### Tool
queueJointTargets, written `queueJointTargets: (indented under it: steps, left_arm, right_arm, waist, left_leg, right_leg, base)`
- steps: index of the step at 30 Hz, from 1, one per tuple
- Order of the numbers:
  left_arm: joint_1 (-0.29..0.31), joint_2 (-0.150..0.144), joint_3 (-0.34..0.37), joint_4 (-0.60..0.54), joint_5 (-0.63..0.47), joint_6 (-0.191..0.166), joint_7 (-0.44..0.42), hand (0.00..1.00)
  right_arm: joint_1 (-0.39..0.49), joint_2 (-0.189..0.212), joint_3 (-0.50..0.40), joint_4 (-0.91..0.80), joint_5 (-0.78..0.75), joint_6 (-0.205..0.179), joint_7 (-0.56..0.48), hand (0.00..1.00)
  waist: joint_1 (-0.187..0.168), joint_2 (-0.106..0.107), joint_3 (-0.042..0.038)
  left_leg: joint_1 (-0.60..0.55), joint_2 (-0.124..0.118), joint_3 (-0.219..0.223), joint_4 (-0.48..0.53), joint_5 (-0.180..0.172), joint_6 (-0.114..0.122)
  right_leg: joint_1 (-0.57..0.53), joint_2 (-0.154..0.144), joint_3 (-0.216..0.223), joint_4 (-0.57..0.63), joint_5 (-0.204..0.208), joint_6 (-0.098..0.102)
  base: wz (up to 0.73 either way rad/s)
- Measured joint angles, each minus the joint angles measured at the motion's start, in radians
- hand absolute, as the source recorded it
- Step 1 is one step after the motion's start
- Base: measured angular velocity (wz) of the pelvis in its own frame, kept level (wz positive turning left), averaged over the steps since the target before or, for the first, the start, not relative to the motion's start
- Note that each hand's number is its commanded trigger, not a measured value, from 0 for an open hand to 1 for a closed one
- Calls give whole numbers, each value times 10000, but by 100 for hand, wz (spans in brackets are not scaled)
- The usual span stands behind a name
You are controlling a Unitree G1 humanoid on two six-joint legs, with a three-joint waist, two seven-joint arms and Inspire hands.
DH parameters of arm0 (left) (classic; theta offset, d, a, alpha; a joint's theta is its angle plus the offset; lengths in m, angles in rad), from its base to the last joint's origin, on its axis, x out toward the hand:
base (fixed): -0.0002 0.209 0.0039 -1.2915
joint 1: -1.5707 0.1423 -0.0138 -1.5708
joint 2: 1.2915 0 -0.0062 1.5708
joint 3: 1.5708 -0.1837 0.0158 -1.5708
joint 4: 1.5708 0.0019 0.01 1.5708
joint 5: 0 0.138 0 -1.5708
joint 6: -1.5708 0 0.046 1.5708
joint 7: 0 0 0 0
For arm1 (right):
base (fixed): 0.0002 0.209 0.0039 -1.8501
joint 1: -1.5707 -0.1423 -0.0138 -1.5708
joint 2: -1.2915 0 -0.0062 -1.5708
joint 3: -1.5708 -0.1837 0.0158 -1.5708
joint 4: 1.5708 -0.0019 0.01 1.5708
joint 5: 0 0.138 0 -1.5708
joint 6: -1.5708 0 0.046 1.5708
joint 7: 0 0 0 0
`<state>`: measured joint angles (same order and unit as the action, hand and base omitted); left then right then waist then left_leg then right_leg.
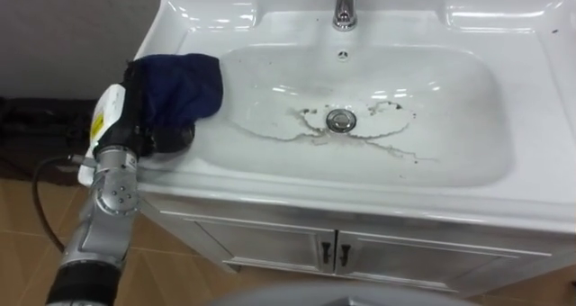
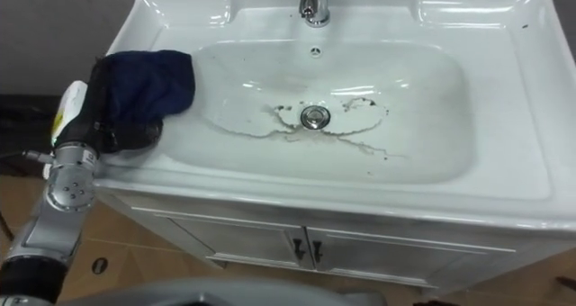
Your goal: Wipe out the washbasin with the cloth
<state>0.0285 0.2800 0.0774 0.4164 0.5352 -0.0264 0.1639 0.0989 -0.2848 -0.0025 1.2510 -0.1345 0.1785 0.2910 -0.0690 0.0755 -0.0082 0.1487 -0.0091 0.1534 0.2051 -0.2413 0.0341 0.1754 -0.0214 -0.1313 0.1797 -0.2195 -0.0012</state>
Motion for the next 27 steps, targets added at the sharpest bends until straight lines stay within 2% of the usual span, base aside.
queueJointTargets:
  steps: [5,11,16,20,27]
  left_arm:
    - [-177,63,80,157,176,489,22,100]
    - [-253,45,214,247,175,525,54,100]
    - [-376,74,328,314,170,702,21,100]
    - [-430,100,382,354,175,710,14,100]
    - [-440,85,384,353,163,688,18,100]
  right_arm:
    - [-6,9,7,-54,-11,308,-67,0]
    - [-7,28,8,-14,-23,494,-70,0]
    - [-14,41,26,-38,-20,647,-71,0]
    - [-83,66,29,-108,-64,818,-68,0]
    - [-253,69,21,-110,-275,735,-64,0]
  waist:
    - [-18,37,-28]
    - [-4,21,-35]
    - [-7,6,-38]
    - [-5,-43,-68]
    - [-5,-86,-68]
  left_leg:
    - [109,-6,69,-82,7,-4]
    - [269,-18,97,-181,6,-7]
    - [273,-30,85,-182,5,-8]
    - [268,-44,83,-158,5,-8]
    - [274,-69,51,-161,6,-7]
  right_leg:
    - [10,17,133,-31,1,1]
    - [163,27,181,-145,-21,9]
    - [149,9,209,-122,-67,12]
    - [146,-14,193,-95,-109,20]
    - [172,-34,169,-87,-140,41]
  base:
    - [-7]
    - [-1]
    - [-2]
    - [0]
    - [0]
